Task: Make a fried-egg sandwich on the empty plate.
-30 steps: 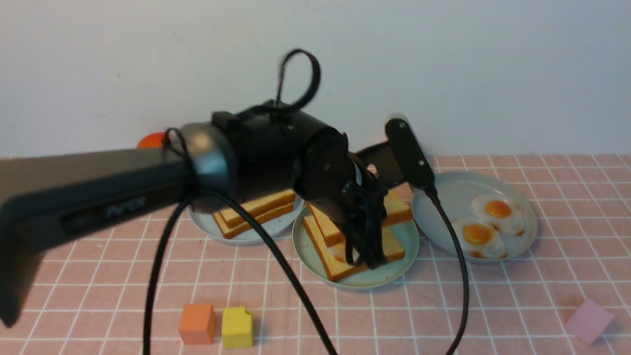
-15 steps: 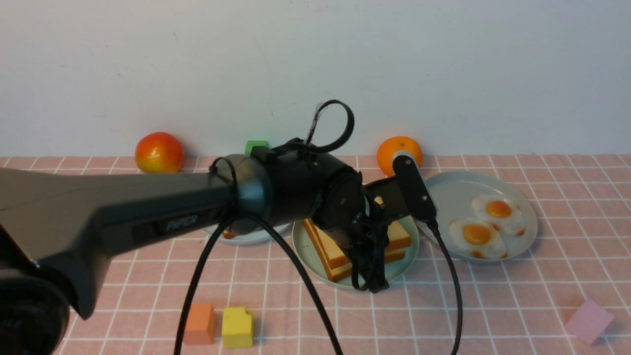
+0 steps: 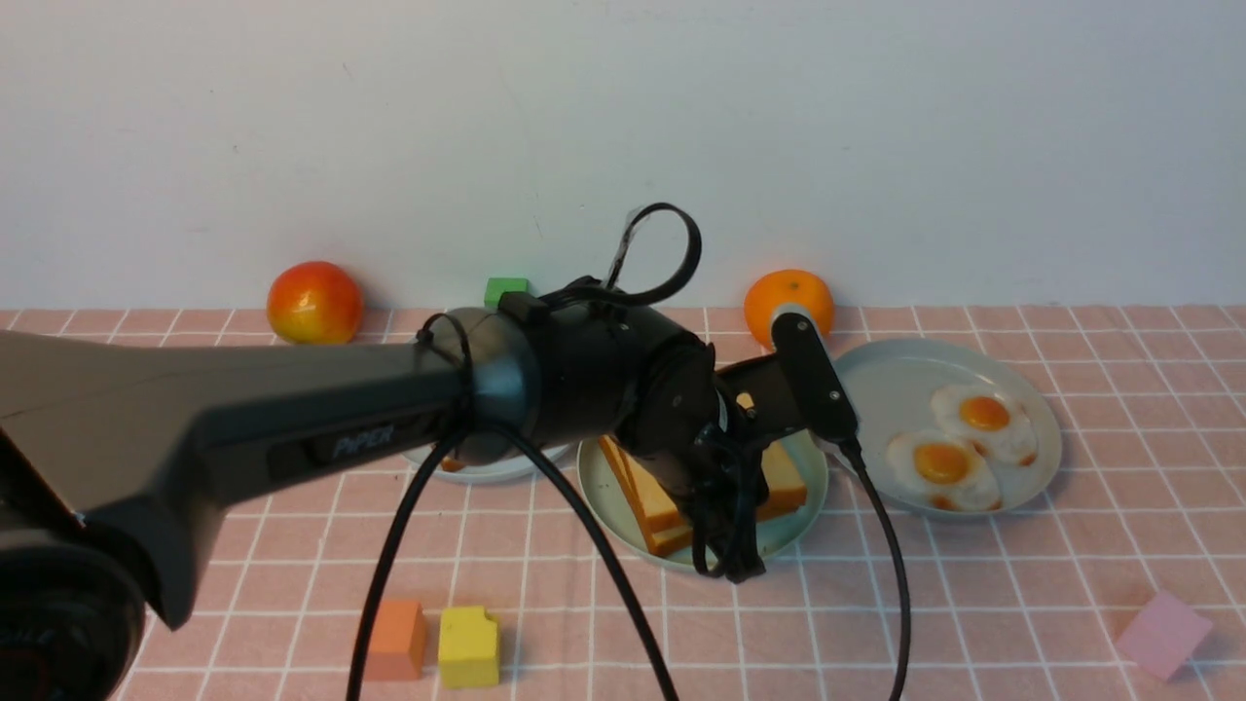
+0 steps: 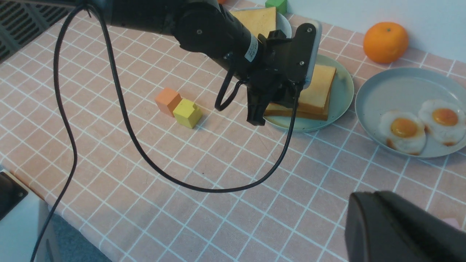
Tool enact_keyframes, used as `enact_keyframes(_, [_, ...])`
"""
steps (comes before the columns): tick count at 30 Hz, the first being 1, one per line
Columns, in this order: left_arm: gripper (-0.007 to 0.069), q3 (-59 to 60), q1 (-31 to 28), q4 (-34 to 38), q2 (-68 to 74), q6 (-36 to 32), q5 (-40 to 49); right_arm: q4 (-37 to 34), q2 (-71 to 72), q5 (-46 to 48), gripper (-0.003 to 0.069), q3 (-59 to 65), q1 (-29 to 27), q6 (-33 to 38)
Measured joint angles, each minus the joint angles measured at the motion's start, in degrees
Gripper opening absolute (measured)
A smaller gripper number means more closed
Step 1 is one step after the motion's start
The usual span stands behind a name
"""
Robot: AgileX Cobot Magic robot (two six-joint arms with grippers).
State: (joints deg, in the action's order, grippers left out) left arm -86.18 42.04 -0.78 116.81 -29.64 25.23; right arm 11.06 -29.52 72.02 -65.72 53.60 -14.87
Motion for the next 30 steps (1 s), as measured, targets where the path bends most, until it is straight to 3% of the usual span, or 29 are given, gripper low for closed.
enact_keyframes(2, [0.0325,0.0,0.0,0.0,0.0,1.46,-0.01,0.0,0.0,0.0,0.0057,0.0,0.0,0.0])
enact_keyframes(6, [0.0394,0.0,0.0,-0.03,-0.29,3.31,-0.01,0.0,0.0,0.0,0.0062,0.0,0.0,0.0])
enact_keyframes(11, [0.0411,0.0,0.43,-0.12,-3.89,9.55,2.1,0.0,0.0,0.0,0.0064,0.0,0.0,0.0])
enact_keyframes(15, [0.0313,0.02,1.38,0.19,-12.93,20.62,4.13,0.0,0.0,0.0,0.0069,0.0,0.0,0.0])
enact_keyframes(18, [0.0167,1.14,1.63,0.78,-23.77,28.72,5.08,-0.24,0.0,0.0,0.0072,0.0,0.0,0.0])
enact_keyframes(19, [0.0146,1.58,1.63,0.78,-25.35,29.28,4.94,-0.32,0.0,0.0,0.0072,0.0,0.0,0.0])
enact_keyframes(21, [0.0017,6.71,1.63,1.27,-35.91,30.87,2.66,-1.08,0.0,0.0,0.0075,0.0,0.0,0.0])
enact_keyframes(25, [0.0012,17.55,1.63,3.78,-49.02,31.43,-1.06,-2.78,0.0,0.0,0.0075,0.0,0.0,0.0])
enact_keyframes(30, [0.0012,38.97,1.68,12.22,-64.89,31.57,-10.57,-4.29,0.0,0.0,0.0074,0.0,0.0,0.0])
